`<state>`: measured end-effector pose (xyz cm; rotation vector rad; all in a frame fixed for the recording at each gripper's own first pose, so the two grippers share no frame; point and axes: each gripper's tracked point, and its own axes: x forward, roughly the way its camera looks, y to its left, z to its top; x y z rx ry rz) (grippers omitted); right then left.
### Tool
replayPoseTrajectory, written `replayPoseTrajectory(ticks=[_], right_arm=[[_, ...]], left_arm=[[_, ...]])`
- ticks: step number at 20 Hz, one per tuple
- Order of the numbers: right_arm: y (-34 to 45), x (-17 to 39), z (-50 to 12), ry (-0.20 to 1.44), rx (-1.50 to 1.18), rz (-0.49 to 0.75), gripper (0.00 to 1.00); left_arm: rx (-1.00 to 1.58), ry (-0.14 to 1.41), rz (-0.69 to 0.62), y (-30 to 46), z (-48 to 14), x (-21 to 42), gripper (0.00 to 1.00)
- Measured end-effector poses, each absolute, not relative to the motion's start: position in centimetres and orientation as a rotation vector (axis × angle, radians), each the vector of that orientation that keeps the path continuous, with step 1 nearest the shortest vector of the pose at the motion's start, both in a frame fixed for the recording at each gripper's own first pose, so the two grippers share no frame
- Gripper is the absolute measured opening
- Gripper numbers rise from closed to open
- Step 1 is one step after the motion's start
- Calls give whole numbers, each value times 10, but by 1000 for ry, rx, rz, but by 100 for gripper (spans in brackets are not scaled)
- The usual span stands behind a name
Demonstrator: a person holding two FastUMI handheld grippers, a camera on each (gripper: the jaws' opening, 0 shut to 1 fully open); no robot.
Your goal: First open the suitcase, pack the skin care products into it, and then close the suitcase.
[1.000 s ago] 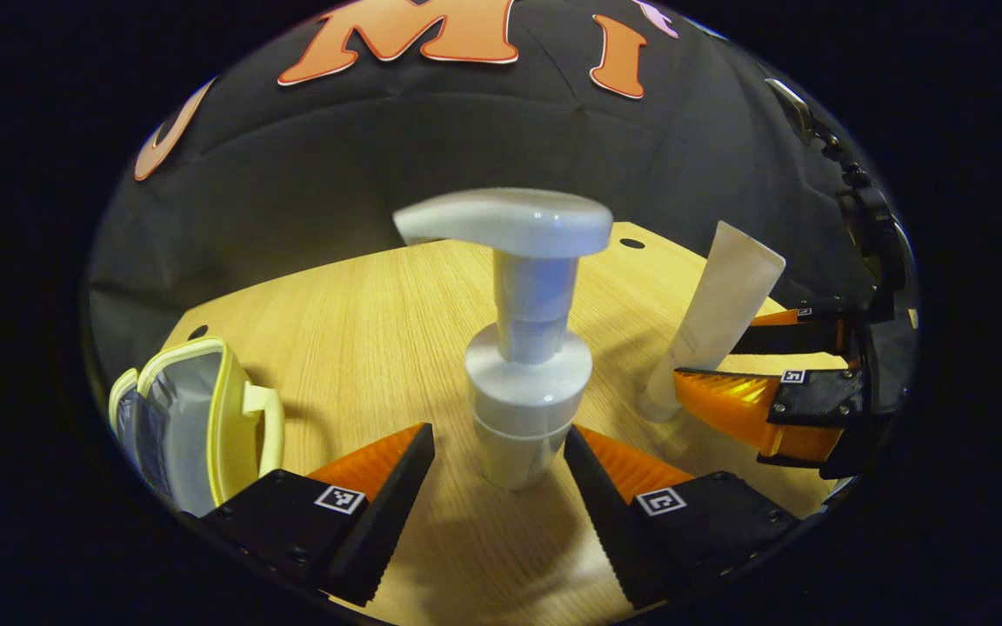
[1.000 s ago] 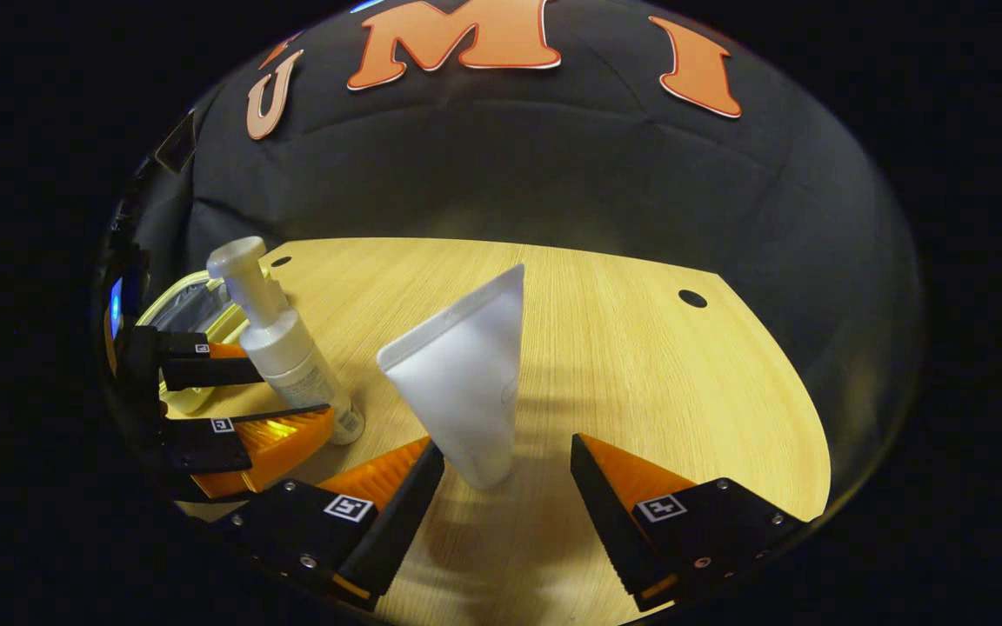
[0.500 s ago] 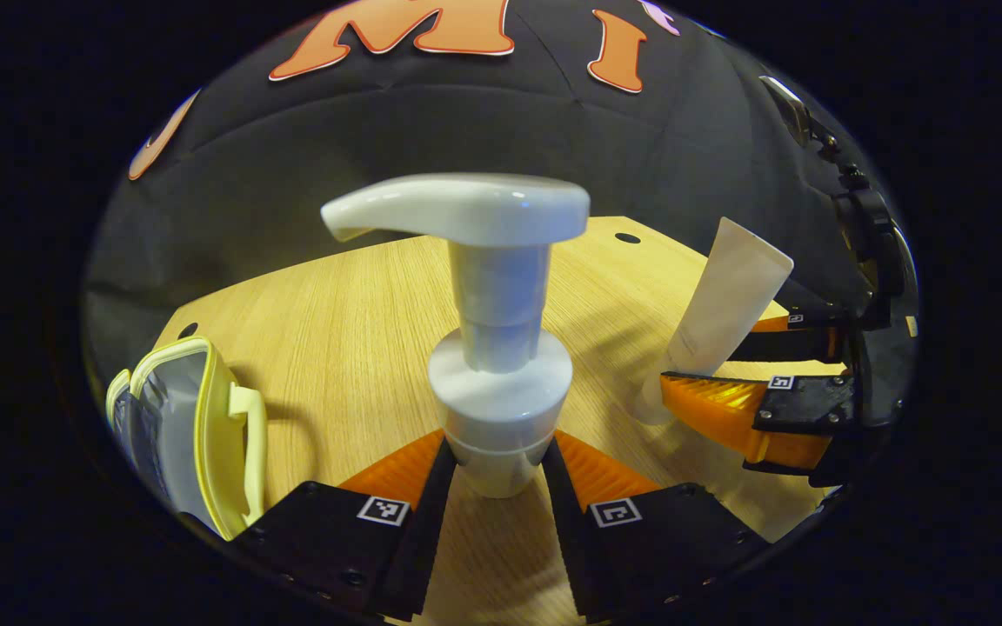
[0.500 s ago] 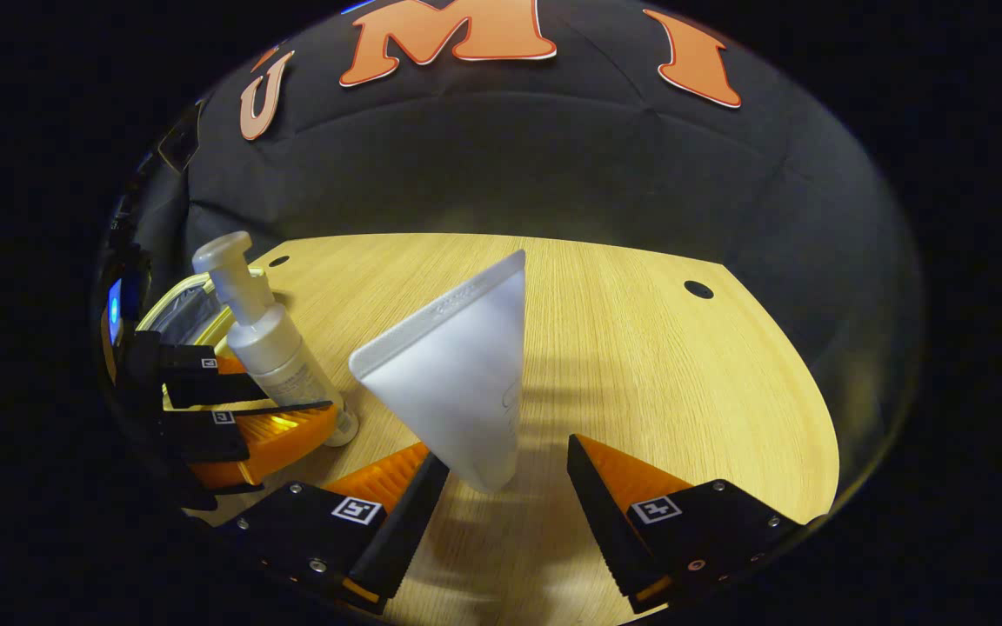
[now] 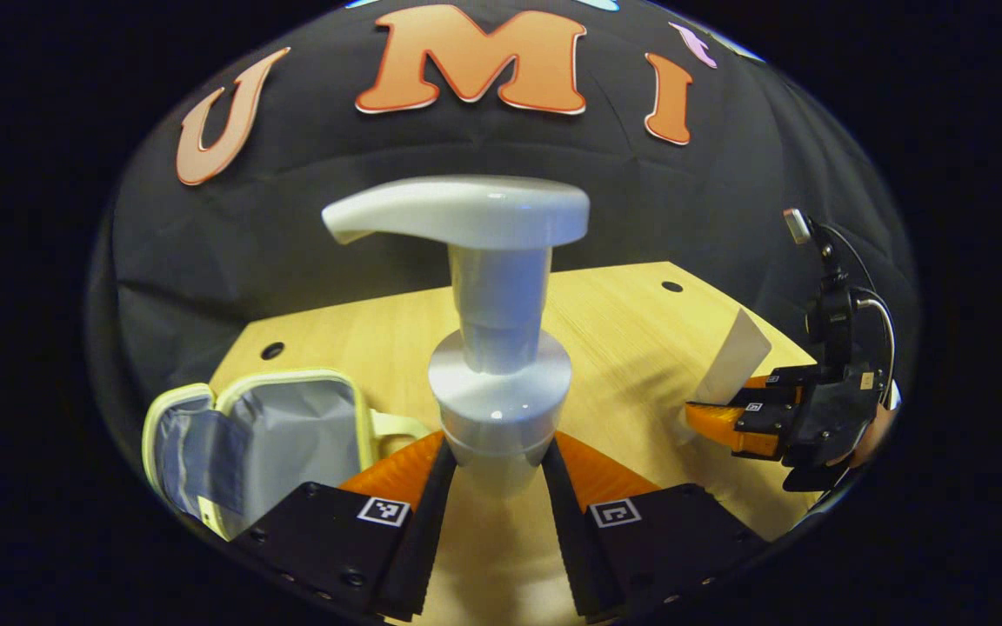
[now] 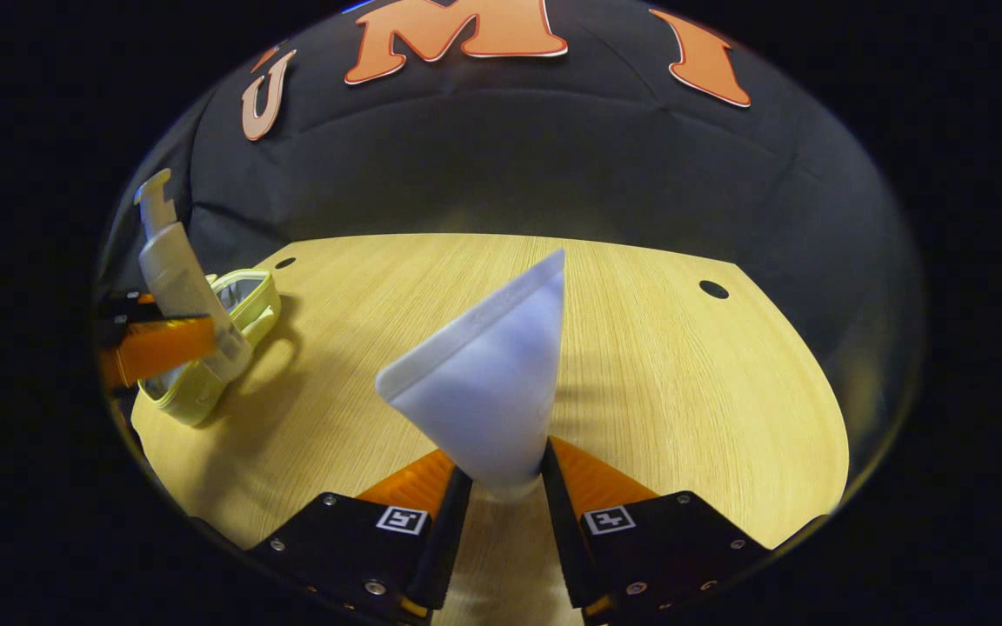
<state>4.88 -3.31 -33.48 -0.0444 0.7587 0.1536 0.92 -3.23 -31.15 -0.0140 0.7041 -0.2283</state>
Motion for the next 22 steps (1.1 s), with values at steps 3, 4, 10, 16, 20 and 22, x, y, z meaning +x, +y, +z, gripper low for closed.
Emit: replayPoseTrajectory(ticks=[3, 4, 10, 16, 20, 22], right_arm=[[-26, 46, -329, 769, -29, 157, 48], [-22, 47, -325, 764, -30, 163, 44], [10, 44, -291, 729, -29, 205, 47], [59, 43, -255, 697, -6, 250, 47], [93, 39, -235, 679, 13, 263, 47], [111, 39, -224, 670, 20, 271, 47]], left_arm=[[-36, 707, -168, 9, -302, -1, 62], [-39, 712, -148, 23, -302, -2, 60], [-63, 763, -76, 100, -309, -20, 60], [-115, 835, -47, 163, -326, -34, 60], [-134, 891, -82, 187, -343, -38, 60], [-167, 936, -115, 189, -353, -39, 61]])
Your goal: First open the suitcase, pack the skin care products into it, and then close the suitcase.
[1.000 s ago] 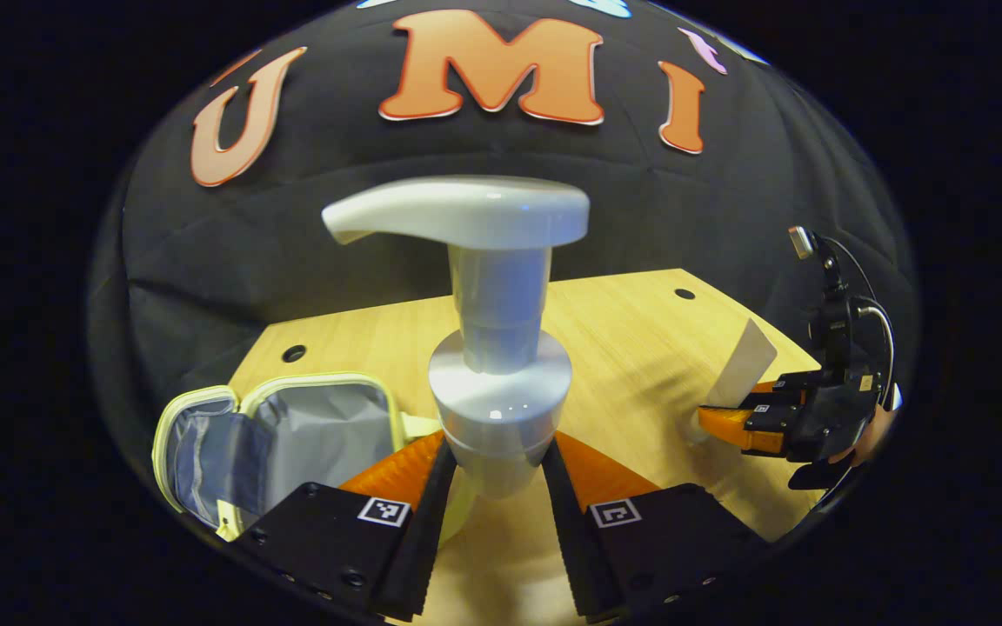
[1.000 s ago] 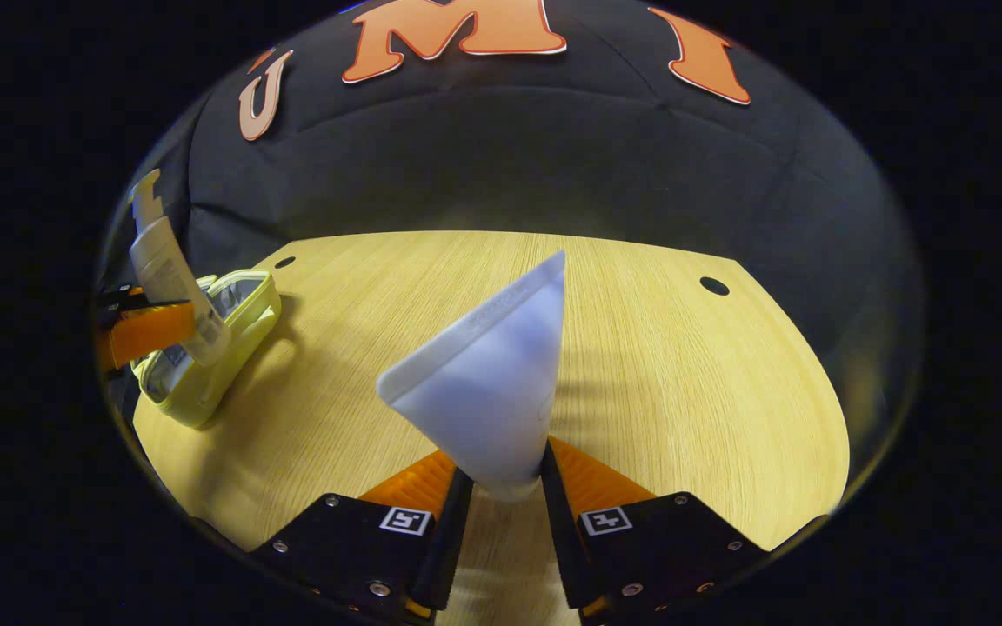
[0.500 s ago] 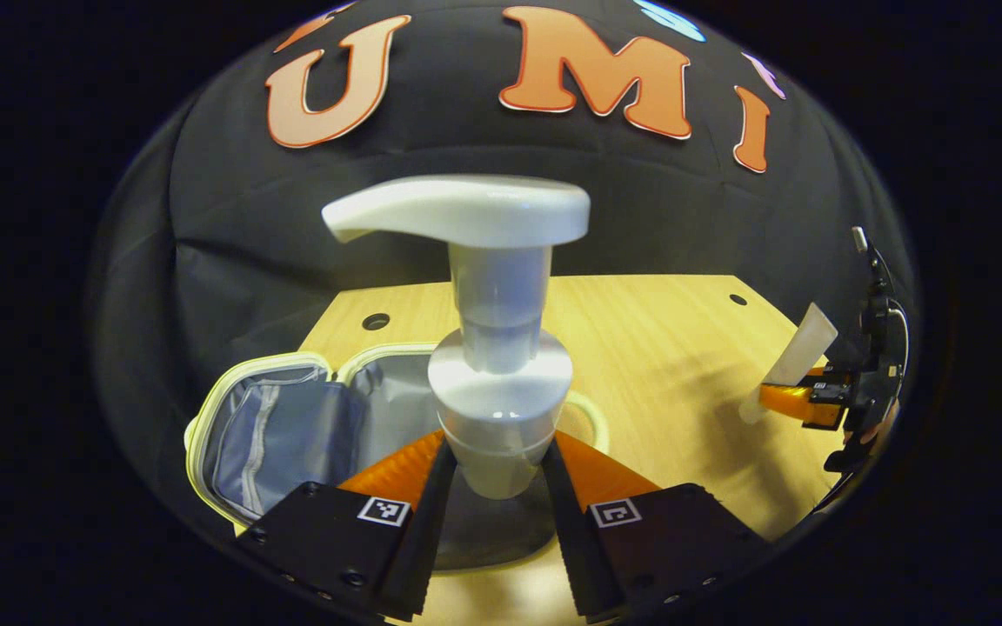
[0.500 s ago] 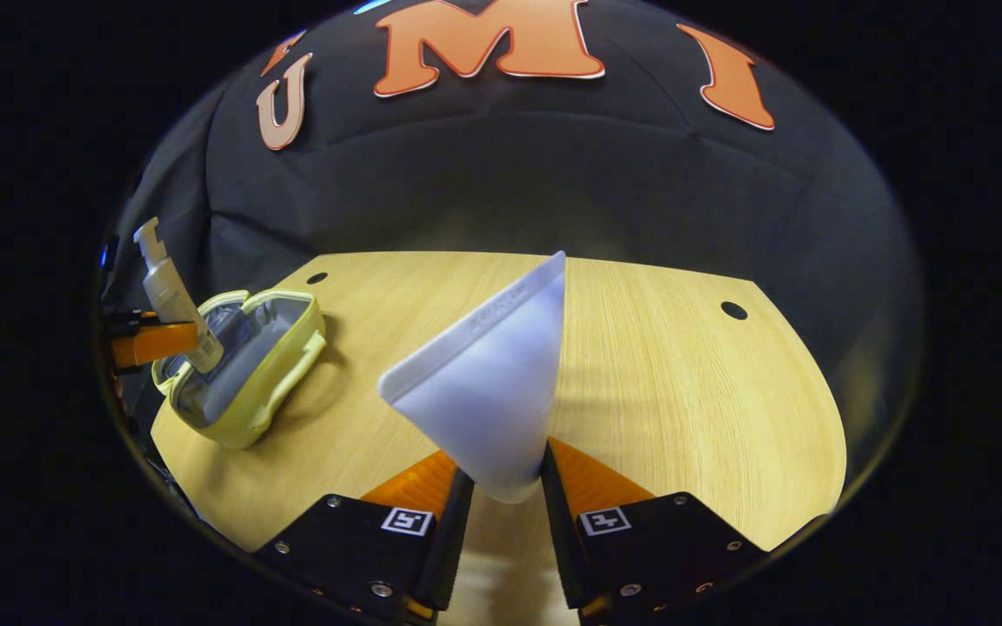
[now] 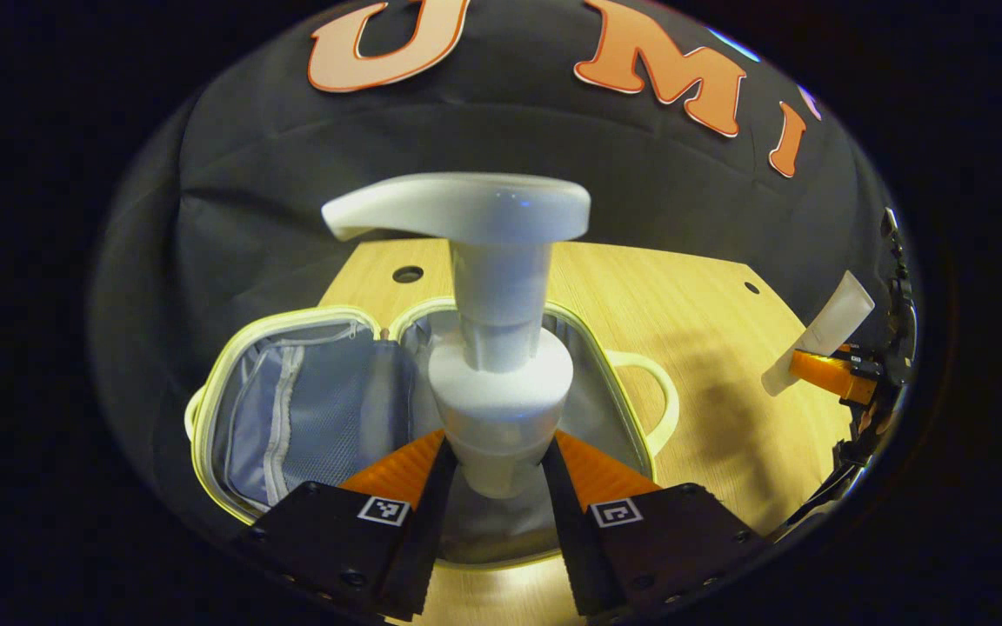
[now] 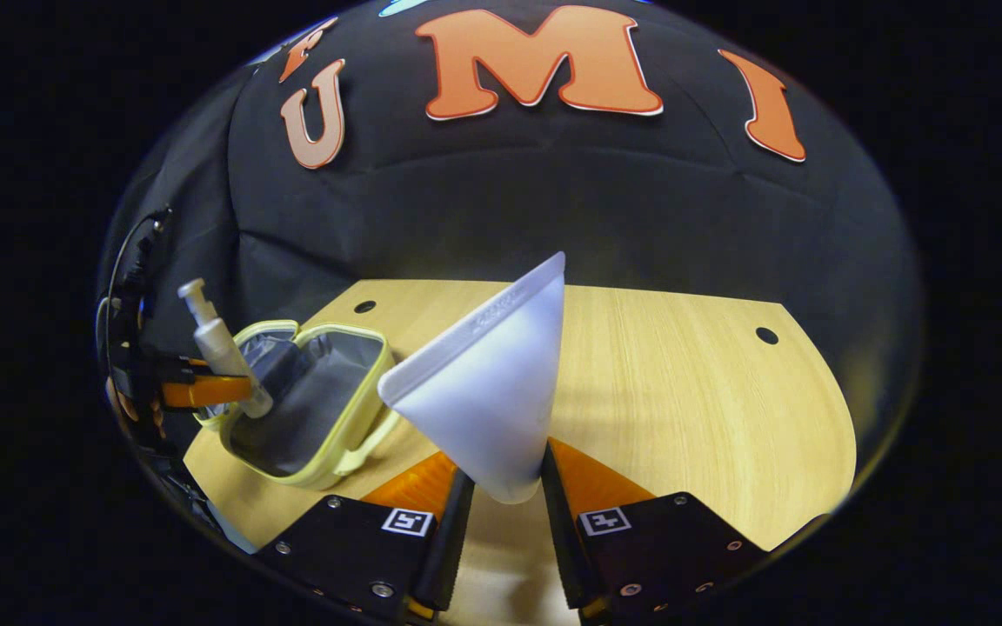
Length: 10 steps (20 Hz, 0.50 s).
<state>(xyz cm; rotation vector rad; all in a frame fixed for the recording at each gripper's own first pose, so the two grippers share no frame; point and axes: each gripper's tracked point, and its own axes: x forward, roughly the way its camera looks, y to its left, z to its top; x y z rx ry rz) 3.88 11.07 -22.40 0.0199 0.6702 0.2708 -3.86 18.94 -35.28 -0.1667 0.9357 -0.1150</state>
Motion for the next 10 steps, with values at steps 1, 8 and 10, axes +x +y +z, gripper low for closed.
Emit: replayPoseTrajectory(ticks=[1, 8, 10], right_arm=[[119, 37, -220, 669, 19, 274, 47], [193, 29, -203, 679, 46, 296, 47], [218, 22, -202, 701, 63, 313, 47]], left_arm=[[-181, 959, -132, 191, -359, -39, 61], [-210, 1166, -256, 185, -394, -45, 61], [-223, 1240, -281, 181, -401, -49, 60]])
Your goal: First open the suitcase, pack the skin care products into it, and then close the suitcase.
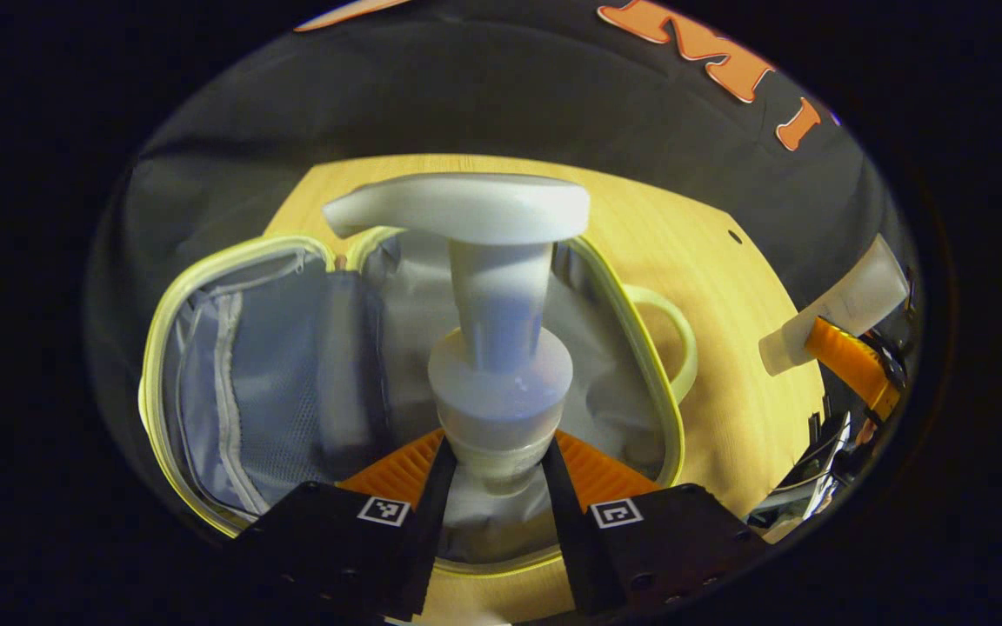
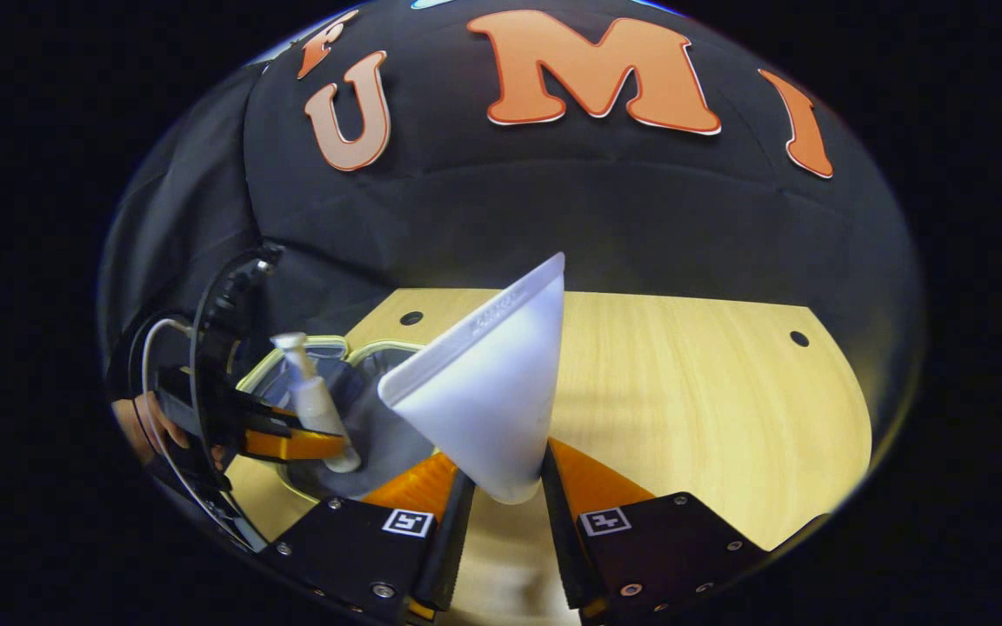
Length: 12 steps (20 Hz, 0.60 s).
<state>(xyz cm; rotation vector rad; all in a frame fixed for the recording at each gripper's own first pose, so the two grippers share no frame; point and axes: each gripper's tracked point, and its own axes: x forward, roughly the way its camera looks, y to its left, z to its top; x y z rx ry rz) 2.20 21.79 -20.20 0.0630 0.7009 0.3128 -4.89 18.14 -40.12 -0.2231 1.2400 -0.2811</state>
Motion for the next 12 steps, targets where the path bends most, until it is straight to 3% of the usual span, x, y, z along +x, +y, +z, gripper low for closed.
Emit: replayPoseTrajectory(ticks=[6, 9, 10, 12], right_arm=[[275, 13, -211, 780, 95, 365, 47], [291, 10, -220, 826, 120, 364, 47], [293, 13, -223, 836, 123, 362, 42], [296, 15, -229, 857, 124, 361, 47]], left_arm=[[-227, 1358, -343, 179, -411, -44, 60], [-192, 1460, -317, 181, -429, -45, 61], [-211, 1479, -304, 178, -432, -48, 61], [-245, 1450, -276, 174, -430, -43, 61]])
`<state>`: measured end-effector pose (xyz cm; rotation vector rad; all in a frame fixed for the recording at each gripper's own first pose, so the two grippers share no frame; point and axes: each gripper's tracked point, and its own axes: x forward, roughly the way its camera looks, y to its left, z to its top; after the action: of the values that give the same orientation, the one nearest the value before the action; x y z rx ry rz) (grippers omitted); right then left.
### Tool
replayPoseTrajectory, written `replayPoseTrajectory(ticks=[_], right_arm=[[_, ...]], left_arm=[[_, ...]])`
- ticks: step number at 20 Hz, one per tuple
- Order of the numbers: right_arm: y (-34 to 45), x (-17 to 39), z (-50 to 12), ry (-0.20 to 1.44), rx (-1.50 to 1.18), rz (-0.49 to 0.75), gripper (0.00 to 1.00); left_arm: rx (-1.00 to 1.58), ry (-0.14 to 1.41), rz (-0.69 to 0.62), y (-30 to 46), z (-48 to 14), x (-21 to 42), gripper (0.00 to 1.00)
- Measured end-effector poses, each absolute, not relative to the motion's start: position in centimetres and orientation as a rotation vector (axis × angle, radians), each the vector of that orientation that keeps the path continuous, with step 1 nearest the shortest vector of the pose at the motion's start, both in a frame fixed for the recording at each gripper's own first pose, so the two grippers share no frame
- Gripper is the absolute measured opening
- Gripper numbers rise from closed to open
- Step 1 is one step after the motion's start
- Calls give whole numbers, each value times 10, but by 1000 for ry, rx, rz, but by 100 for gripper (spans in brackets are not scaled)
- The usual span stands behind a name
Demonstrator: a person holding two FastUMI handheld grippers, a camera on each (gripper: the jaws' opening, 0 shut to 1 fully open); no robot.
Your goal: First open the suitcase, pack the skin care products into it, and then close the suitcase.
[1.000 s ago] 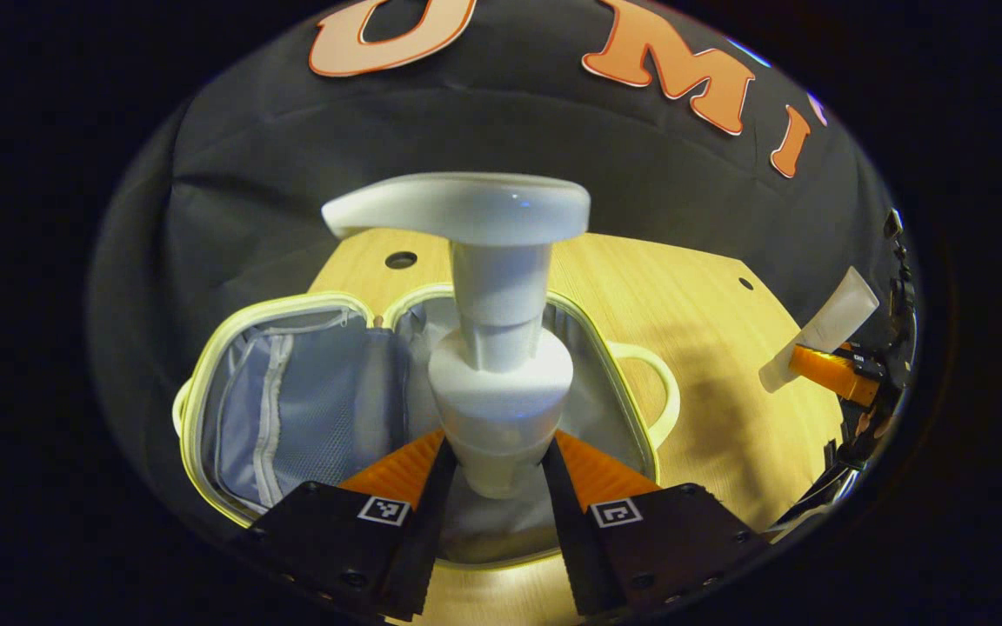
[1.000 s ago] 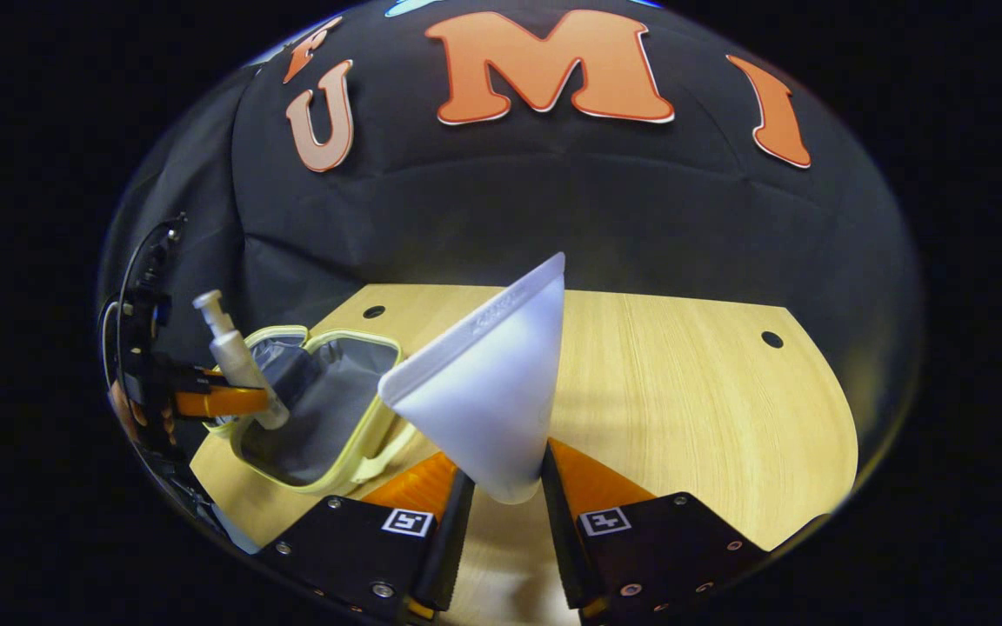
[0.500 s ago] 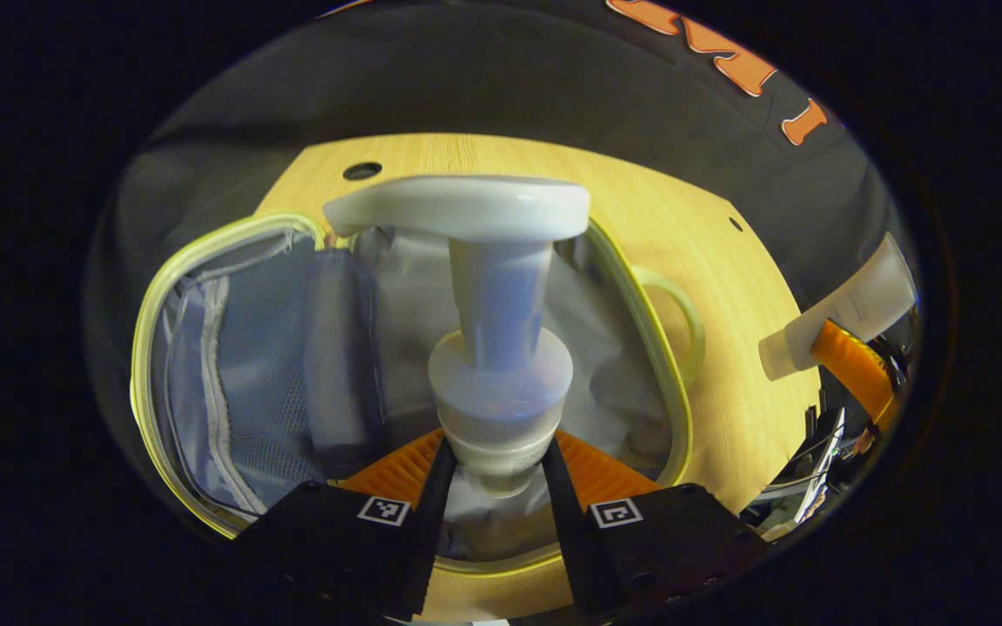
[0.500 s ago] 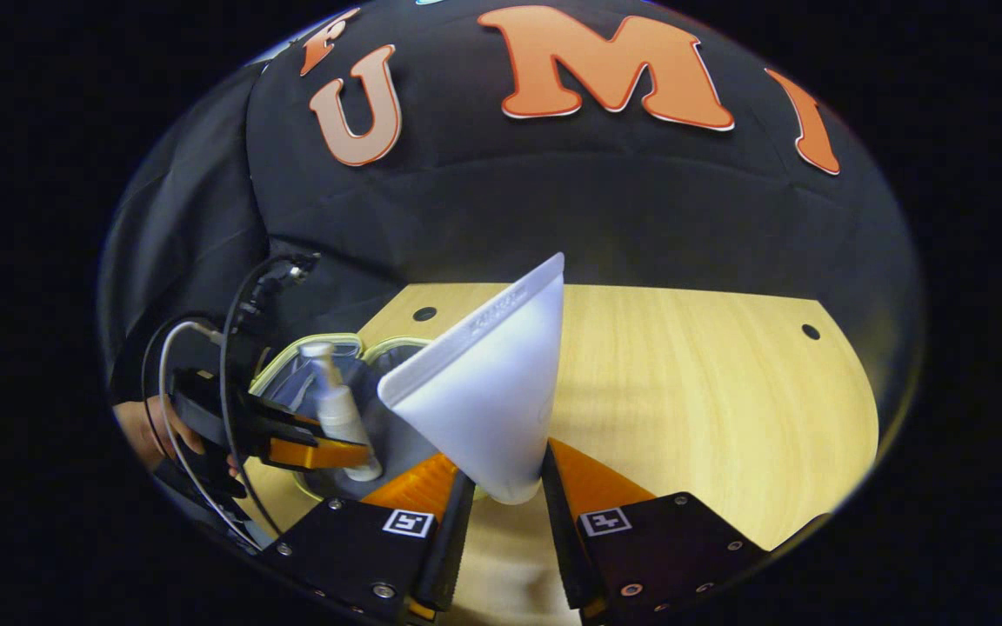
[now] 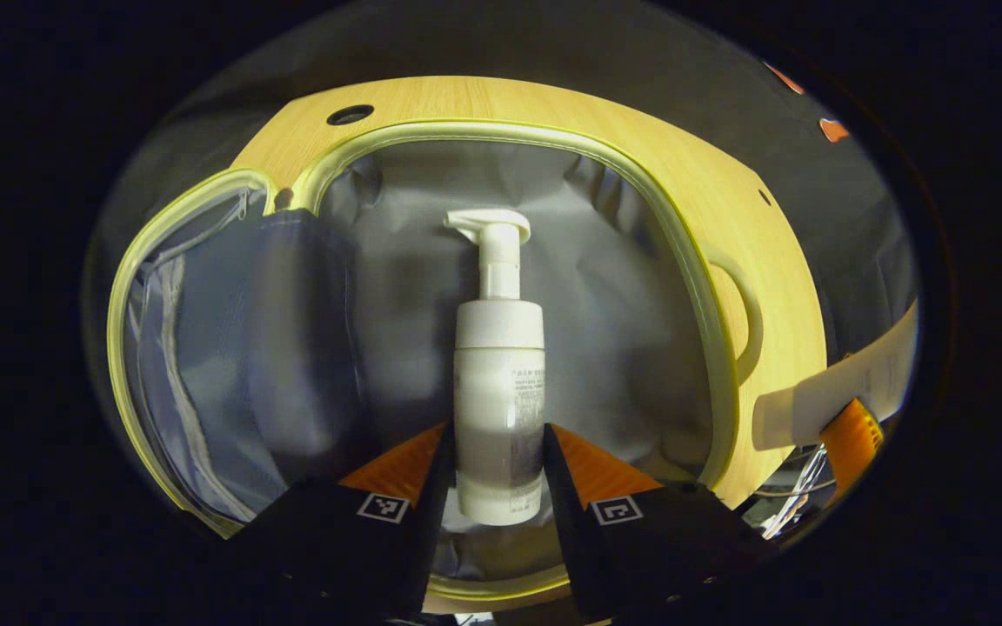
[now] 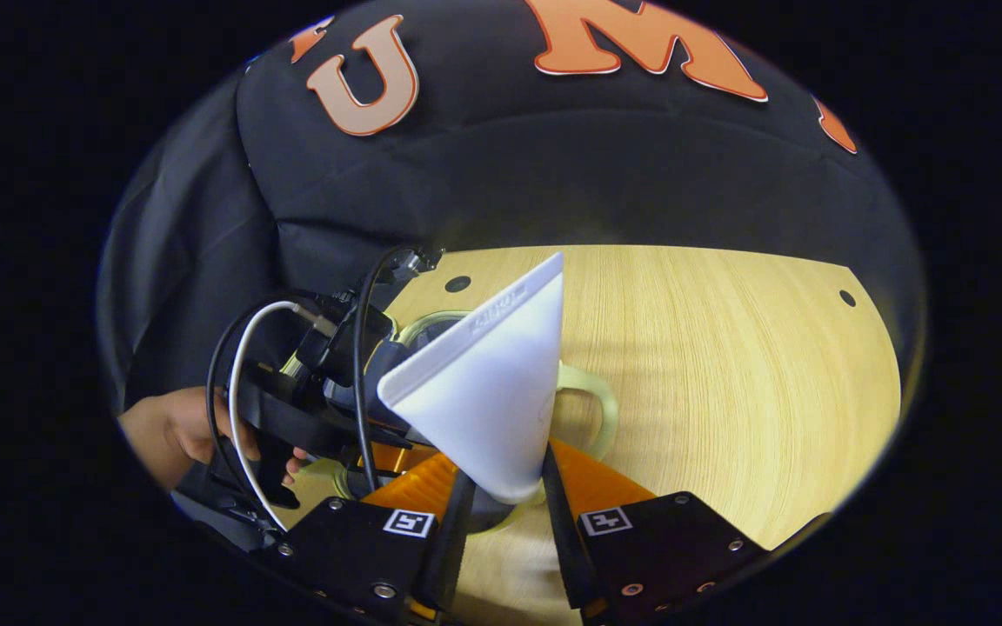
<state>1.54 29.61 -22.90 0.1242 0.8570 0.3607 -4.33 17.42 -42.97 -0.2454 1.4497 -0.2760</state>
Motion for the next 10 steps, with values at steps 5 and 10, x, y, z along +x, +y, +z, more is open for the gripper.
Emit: replayPoseTrajectory(ticks=[5, 10], right_arm=[[315, 12, -242, 916, 155, 390, 47], [327, 12, -260, 994, 177, 424, 47]], left_arm=[[-314, 1340, -256, 175, -412, -41, 67], [-287, 1208, -173, 200, -359, -44, 71]])
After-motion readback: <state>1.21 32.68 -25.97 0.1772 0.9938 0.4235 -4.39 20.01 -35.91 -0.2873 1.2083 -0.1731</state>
